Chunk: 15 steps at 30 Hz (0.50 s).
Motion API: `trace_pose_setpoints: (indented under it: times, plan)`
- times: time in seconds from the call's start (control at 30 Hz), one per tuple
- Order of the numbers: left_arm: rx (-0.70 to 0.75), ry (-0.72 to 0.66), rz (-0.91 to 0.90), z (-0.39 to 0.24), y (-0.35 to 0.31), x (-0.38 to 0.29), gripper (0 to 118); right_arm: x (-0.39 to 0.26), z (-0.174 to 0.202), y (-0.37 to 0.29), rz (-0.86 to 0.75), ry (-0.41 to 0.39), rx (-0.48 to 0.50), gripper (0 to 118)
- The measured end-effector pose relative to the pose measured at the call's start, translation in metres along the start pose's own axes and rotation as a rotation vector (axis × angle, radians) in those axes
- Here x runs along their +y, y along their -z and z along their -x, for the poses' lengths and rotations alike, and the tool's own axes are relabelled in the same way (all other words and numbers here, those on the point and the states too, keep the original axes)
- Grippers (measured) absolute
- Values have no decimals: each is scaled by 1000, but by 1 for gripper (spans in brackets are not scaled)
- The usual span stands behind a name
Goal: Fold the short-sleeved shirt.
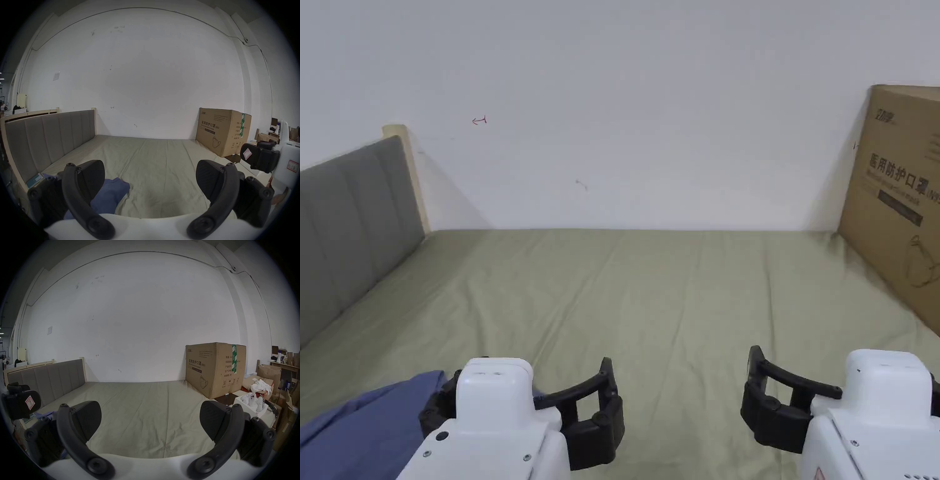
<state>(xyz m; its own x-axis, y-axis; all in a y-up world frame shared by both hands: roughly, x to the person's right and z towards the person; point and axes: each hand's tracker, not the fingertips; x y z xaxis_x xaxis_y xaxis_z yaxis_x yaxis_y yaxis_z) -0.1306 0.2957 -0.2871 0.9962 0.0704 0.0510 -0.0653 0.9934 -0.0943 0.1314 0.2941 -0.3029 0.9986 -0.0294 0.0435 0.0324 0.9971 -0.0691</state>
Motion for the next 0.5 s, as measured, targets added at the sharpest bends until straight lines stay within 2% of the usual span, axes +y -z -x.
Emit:
trace_pose_setpoints:
  times: [0.23,0.27,0.3,0.37,0.4,0.47,0.5]
  plan:
    - [-2,-6,3,0,0,0,114,0,0,1,11,13,1,118]
    - [-2,-40,-2,2,0,1,114,3,1,1,8,-1,-7,118]
    - [-3,-129,-14,6,-1,3,114,7,3,1,-6,-41,-22,118]
    - [-55,-390,-73,21,-4,7,114,15,16,0,-60,-212,-98,118]
    - [-85,-535,-102,29,-5,7,114,18,25,-1,-105,-326,-122,118]
    - [-115,-782,-139,41,-4,0,114,17,45,-3,-194,-581,-161,118]
    - [-108,-896,-155,45,-3,-8,114,13,57,-5,-238,-732,-152,118]
